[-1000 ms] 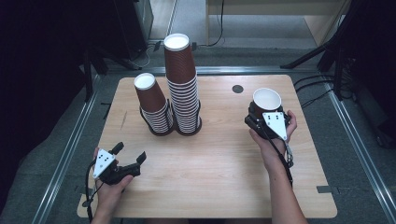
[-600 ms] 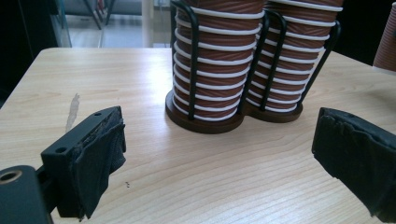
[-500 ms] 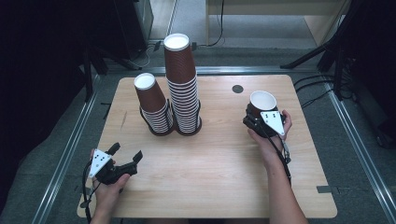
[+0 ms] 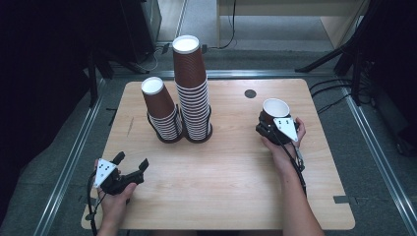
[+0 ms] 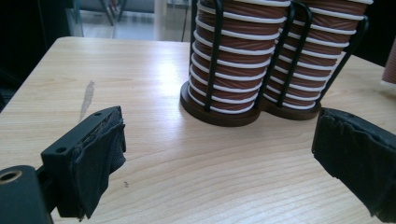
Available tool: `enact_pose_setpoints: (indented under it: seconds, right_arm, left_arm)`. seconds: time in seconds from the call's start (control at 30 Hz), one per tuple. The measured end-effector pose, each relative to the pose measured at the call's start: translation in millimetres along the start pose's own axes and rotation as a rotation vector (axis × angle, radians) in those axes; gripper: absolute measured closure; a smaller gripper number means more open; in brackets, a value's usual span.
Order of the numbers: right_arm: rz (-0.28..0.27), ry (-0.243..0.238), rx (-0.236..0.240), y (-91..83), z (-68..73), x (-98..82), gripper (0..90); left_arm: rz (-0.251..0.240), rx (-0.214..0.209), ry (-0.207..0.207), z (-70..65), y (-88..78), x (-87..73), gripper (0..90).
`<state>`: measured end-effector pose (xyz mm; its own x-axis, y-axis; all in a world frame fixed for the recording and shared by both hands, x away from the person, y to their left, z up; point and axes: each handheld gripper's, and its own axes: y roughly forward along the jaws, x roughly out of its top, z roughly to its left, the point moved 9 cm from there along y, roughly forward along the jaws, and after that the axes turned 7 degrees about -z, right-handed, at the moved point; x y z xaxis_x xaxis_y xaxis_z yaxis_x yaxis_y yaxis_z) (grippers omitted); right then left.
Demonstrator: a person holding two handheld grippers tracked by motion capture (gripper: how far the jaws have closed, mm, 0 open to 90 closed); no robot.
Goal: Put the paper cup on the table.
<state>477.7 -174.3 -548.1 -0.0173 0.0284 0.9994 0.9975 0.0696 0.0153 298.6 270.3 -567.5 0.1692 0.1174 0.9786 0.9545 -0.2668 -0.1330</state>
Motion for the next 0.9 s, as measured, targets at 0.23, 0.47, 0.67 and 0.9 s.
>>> enact_pose_setpoints:
  seconds: [0.23, 0.47, 0.67, 0.9]
  right_arm:
    - [0.014, 0.015, -0.004, -1.9, -2.3, -5.9, 13.1]
    - [0.022, 0.011, -0.001, -3.7, -3.3, -11.0, 13.0]
    - [0.027, 0.011, 0.002, -4.0, -2.1, -13.1, 13.0]
    - [0.054, 0.049, -0.006, -4.6, -4.8, -13.7, 12.4]
  left_arm:
    - [0.012, 0.013, 0.06, -4.0, 2.2, -4.0, 3.5]
    - [0.012, 0.009, 0.037, -2.3, 2.6, -3.9, 3.5]
    - [0.012, 0.007, 0.036, -2.4, 2.6, -3.9, 3.5]
    - [0.011, 0.006, 0.036, -2.7, 2.8, -3.9, 3.5]
